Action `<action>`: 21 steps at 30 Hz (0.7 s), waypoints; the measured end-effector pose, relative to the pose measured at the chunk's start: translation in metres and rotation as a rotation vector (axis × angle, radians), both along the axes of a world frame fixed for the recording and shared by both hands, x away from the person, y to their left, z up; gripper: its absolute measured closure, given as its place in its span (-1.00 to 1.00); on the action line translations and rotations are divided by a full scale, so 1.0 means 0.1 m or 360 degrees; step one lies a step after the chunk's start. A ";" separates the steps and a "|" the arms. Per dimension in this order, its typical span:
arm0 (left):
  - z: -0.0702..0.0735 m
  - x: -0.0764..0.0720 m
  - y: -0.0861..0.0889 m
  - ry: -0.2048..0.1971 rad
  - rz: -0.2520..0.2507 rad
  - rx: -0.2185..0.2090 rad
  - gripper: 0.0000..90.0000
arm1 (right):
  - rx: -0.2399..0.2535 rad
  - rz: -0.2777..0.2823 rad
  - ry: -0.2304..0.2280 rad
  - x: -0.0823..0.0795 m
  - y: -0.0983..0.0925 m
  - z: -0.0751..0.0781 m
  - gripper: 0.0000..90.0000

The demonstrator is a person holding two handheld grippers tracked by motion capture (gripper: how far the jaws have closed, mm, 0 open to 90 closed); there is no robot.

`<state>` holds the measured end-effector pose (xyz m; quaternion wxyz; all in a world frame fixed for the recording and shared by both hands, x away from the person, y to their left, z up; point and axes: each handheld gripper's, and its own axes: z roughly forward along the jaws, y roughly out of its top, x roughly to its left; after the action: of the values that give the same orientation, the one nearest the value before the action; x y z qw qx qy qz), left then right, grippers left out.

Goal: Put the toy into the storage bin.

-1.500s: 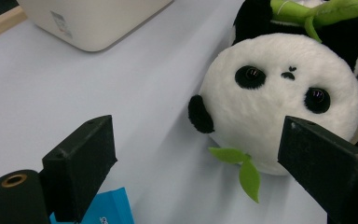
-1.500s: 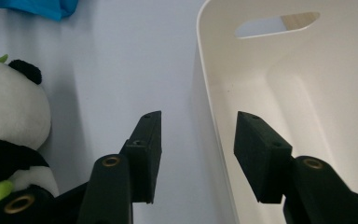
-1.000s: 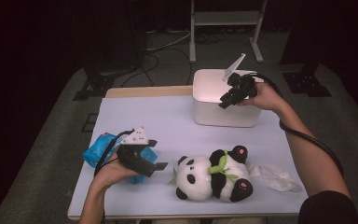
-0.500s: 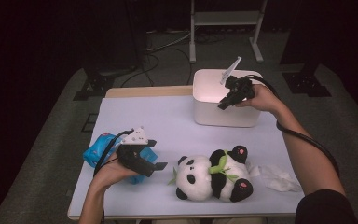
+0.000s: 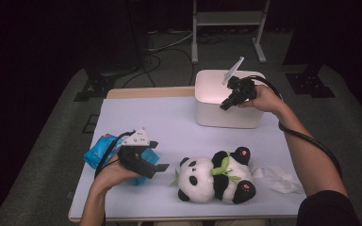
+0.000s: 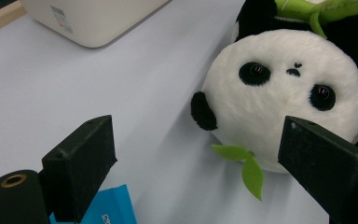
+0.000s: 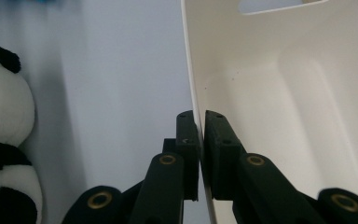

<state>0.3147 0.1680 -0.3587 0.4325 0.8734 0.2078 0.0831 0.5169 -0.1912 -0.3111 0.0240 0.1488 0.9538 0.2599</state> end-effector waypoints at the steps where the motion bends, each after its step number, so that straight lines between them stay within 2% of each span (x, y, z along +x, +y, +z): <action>1: 0.00 0.00 0.00 0.0002 -0.0002 0.0001 -0.78 | 0.0001 0.0002 0.0003 0.00 0.00 0.00 0.87; 9: -0.01 0.00 -0.01 0.0007 -0.0002 0.0006 -0.78 | 0.0022 0.0060 -0.0007 -0.05 0.06 0.00 0.92; 17: -0.03 0.00 -0.05 0.0011 -0.0019 0.0023 -0.78 | 0.0013 0.0115 -0.0009 -0.21 0.18 0.01 0.92; 21: -0.03 -0.01 -0.07 0.0011 -0.0031 0.0018 -0.78 | 0.0033 0.0141 -0.0013 -0.28 0.21 0.00 0.92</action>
<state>0.3141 0.1611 -0.3616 0.4278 0.8780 0.2003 0.0771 0.4891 -0.1705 -0.3112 0.0146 0.1056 0.9566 0.2712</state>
